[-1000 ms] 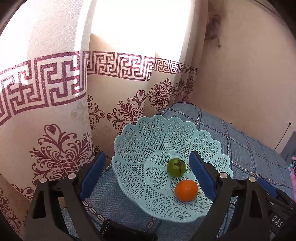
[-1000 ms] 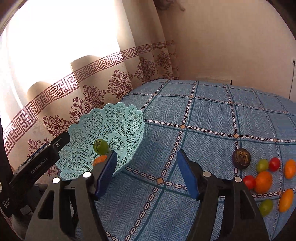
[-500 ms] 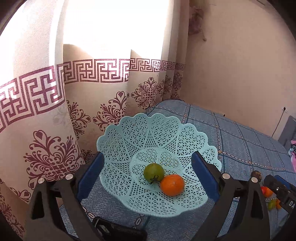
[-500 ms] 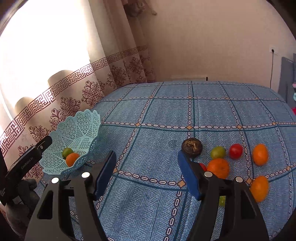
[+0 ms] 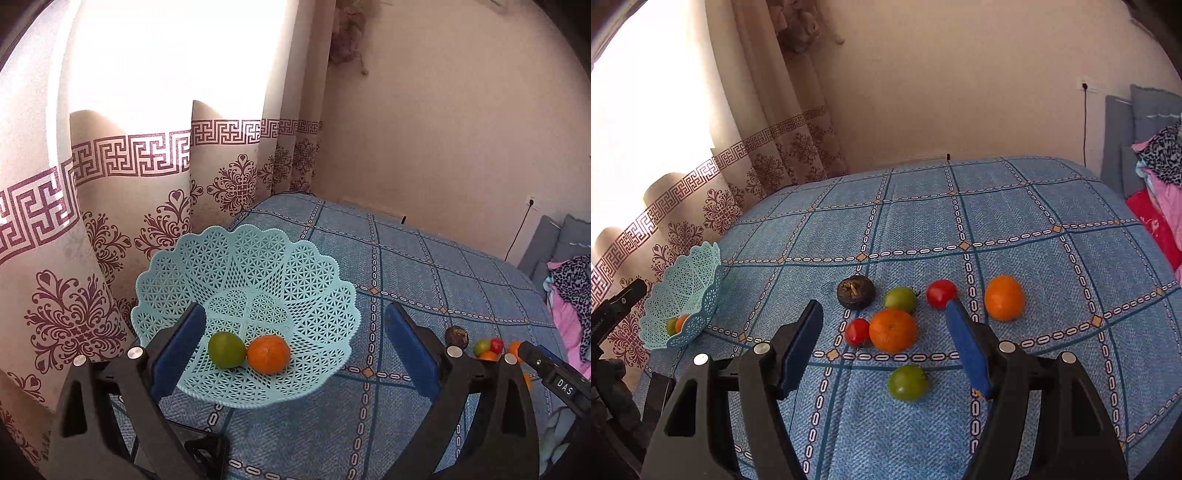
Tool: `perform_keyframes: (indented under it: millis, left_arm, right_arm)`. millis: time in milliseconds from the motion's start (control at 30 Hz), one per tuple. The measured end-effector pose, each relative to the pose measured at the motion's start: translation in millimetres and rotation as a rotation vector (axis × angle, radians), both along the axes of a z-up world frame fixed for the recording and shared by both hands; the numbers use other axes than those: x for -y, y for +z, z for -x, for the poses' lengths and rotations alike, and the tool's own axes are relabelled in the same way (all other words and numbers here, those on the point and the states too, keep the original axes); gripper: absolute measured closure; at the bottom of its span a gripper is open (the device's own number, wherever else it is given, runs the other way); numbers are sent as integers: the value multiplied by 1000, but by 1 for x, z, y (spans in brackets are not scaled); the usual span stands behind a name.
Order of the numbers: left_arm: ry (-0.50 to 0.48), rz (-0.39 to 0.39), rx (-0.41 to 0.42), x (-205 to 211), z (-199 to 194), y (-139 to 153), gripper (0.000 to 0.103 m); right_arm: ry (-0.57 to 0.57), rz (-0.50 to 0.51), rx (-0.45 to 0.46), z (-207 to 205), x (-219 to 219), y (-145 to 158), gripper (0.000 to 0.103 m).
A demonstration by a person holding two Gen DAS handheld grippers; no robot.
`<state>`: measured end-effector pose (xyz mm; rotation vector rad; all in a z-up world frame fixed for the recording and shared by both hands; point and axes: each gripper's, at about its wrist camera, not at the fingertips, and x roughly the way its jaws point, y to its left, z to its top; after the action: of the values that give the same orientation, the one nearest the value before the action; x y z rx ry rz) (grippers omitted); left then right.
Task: Organize fruits
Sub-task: 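Move both tools away from the basket back toward the fruits, then grasp the dark brown mangosteen with the left tool while the right tool grasps an orange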
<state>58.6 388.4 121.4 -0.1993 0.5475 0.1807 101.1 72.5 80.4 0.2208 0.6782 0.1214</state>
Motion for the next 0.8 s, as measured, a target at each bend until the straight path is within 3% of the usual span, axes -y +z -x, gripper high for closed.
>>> perform_keyframes:
  millis: [333, 800]
  left_arm:
    - [-84, 1, -20, 42, -14, 9, 4]
    - [-207, 32, -161, 103, -71, -9, 4]
  right_arm:
    - [-94, -20, -5, 4, 53, -8, 34]
    - [-128, -57, -85, -33, 91, -10, 34]
